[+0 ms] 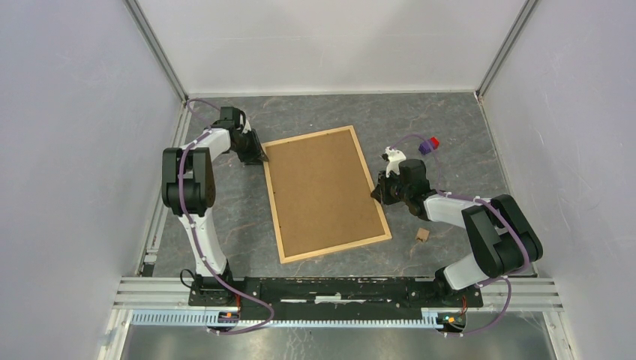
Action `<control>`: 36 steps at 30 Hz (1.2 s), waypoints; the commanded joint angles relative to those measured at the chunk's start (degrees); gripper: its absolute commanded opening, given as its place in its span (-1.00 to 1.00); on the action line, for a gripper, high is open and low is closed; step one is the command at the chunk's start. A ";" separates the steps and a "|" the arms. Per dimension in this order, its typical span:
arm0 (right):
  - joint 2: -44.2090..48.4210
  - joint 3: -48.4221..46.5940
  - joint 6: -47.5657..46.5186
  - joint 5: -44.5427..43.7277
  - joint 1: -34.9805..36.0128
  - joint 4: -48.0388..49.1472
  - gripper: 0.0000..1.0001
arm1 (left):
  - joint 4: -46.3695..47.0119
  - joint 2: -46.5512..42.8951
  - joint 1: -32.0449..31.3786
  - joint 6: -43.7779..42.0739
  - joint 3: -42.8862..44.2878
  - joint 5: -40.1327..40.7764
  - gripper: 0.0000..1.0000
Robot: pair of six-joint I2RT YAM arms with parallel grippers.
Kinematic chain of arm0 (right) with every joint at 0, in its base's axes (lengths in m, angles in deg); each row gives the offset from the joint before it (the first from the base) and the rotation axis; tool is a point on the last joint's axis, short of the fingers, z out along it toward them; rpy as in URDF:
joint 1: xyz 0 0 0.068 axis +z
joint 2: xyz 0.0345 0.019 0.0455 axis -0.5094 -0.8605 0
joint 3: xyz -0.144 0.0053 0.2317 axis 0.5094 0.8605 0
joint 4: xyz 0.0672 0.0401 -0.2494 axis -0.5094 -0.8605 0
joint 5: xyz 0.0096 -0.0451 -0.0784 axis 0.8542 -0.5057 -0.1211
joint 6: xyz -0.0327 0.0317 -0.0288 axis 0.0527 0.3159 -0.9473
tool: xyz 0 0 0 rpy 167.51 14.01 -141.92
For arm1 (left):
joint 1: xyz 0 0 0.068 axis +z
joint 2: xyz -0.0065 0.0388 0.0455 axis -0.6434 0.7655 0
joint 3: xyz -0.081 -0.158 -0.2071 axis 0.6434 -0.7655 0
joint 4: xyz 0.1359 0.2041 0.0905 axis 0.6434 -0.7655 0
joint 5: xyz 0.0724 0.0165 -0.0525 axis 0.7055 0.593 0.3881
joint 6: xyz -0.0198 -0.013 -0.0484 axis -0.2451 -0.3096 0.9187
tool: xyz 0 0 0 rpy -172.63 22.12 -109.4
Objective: Put the photo into the frame
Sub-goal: Install the photo frame at the center of the board.
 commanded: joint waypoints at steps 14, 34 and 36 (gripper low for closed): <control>-2.05 2.09 -1.32 3.66 0.87 -8.41 -1.00 | 2.16 -1.95 3.41 2.13 -3.83 -3.84 -0.15; -2.05 2.13 -1.29 3.97 0.93 -8.37 -1.00 | -2.65 0.83 -0.51 0.21 -0.44 3.23 -0.11; -2.00 2.22 -1.29 4.02 0.93 -8.38 -1.00 | -3.51 1.36 -0.63 -0.02 0.17 4.40 -0.12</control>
